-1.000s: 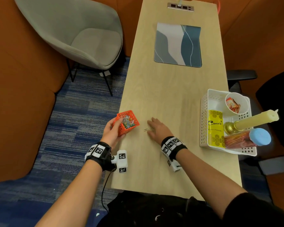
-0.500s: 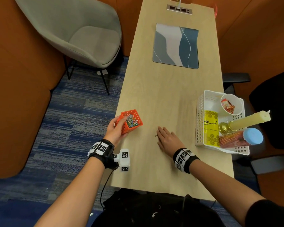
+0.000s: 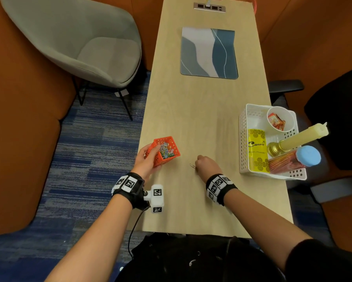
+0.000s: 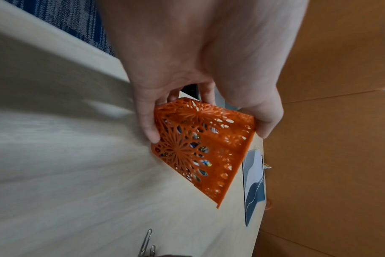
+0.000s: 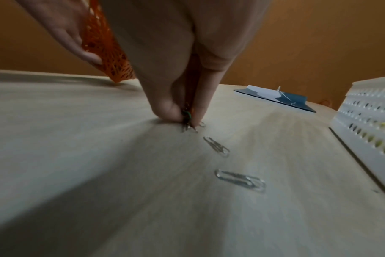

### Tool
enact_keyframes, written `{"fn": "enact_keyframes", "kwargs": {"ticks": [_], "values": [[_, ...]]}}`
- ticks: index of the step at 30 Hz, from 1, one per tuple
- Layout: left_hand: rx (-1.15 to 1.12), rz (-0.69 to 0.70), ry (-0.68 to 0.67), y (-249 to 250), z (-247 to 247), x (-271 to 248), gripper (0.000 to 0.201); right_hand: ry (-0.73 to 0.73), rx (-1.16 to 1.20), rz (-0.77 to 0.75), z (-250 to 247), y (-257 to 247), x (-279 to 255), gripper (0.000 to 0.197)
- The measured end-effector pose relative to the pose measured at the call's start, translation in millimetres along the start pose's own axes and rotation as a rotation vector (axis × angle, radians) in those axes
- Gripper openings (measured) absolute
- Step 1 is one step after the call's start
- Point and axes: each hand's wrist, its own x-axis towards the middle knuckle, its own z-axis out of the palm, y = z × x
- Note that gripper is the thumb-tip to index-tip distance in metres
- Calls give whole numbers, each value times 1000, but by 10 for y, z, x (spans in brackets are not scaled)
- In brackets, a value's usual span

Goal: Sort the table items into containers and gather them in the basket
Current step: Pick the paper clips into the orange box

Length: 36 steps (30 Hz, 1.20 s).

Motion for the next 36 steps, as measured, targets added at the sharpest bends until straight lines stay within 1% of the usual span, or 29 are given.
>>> {"fn": "enact_keyframes", "kwargs": {"ticks": [4, 7, 9, 11, 13, 15, 17, 18, 20, 22, 24, 25, 27, 28, 29, 30, 31, 33, 34, 36], "values": [[51, -5, -10, -9, 89, -43, 38, -29, 40, 91, -122, -24, 147, 21], [77, -11, -23, -22, 168, -78, 37, -10, 203, 186, -182, 104, 242, 15], [91, -17, -40, -34, 216, -91, 36, -30, 407, 294, -236, 259, 250, 9], [101, -16, -60, -55, 261, -91, 33, -27, 668, 404, -302, 436, 193, 8], [121, -8, -73, -81, 310, -85, 35, 82, 928, 473, -429, 573, 84, 8], [140, -2, -83, -97, 362, -95, 41, 191, 1168, 466, -634, 620, -28, 9], [164, -11, -98, -102, 419, -116, 54, 242, 1328, 387, -858, 582, -98, 10], [171, -17, -105, -101, 455, -131, 57, 250, 1357, 329, -957, 536, -120, 11], [192, -21, -120, -108, 518, -141, 52, 238, 1312, 195, -1082, 423, -137, 10], [201, -28, -134, -119, 571, -153, 48, 211, 1194, 87, -1119, 316, -142, 6], [204, -36, -145, -101, 600, -173, 56, 244, 1125, 42, -1096, 286, -140, 5], [207, -38, -145, -94, 599, -181, 61, 286, 1128, 55, -1068, 309, -144, 4], [192, -38, -140, -78, 567, -182, 66, 359, 1184, 163, -948, 410, -161, 7], [178, -37, -135, -82, 535, -163, 69, 362, 1203, 257, -840, 477, -176, 10], [167, -39, -128, -86, 497, -143, 73, 333, 1179, 361, -720, 532, -200, 11], [159, -39, -123, -88, 459, -132, 73, 268, 1108, 463, -577, 569, -232, 10], [153, -36, -118, -79, 426, -131, 68, 173, 1033, 539, -423, 587, -273, 10], [136, -39, -102, -66, 369, -123, 53, 1, 975, 599, -148, 549, -345, 16], [132, -40, -95, -66, 348, -117, 48, -27, 953, 599, -40, 506, -366, 18], [132, -37, -80, -62, 312, -115, 45, 46, 915, 580, 109, 432, -370, 18]]}}
